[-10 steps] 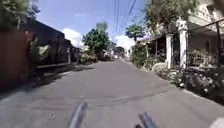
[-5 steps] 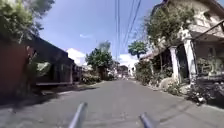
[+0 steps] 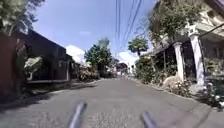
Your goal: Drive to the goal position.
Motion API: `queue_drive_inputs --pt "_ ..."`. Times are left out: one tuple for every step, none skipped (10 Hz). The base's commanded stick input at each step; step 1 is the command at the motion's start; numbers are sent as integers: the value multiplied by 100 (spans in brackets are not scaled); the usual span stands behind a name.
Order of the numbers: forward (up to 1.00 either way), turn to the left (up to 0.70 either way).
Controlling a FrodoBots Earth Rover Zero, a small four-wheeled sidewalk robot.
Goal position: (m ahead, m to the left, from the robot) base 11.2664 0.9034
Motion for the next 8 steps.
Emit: queue_drive_inputs --pt "85 0" --pt "85 0" --pt "85 0" --pt "85 0" --pt "85 0" --pt "85 0" --pt "85 0" --pt "85 0"
